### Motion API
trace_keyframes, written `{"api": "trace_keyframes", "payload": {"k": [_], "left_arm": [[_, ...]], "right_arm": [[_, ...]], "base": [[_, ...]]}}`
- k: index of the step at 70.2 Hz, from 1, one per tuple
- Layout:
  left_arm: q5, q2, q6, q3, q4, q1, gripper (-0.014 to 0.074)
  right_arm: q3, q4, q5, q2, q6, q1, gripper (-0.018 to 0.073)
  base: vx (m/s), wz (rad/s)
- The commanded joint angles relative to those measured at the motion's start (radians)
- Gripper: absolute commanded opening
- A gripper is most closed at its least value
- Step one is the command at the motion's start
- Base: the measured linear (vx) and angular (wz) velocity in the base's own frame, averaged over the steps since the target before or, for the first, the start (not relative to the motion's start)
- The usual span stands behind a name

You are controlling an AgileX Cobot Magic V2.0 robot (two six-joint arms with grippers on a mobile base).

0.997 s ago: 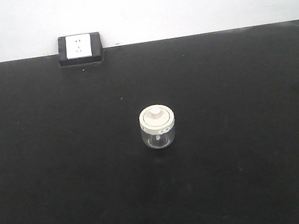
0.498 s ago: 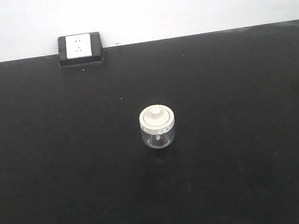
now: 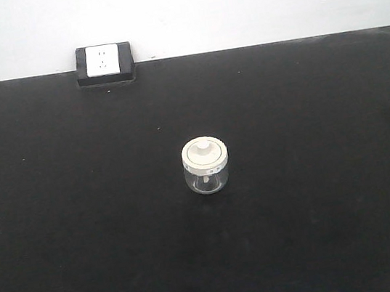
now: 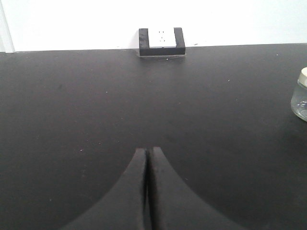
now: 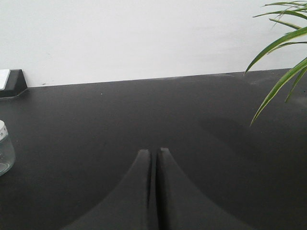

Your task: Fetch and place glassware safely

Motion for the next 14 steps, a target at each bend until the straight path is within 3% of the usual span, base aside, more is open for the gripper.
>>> {"api": "trace_keyframes", "payload": {"k": [1,14], "left_arm": [[-0.077,-0.011,-0.007,0.030,-0.009,-0.002,-0.0007],[-0.077,-0.011,-0.007,0.030,-0.009,-0.002,-0.0007]], "right_arm": [[0.018,-0.005,-0.073,-0.013,-0.005,-0.004,-0.0003],[0.018,-0.005,-0.073,-0.013,-0.005,-0.004,-0.0003]], "base": [[0.00,0.00],[0.00,0.00]]}}
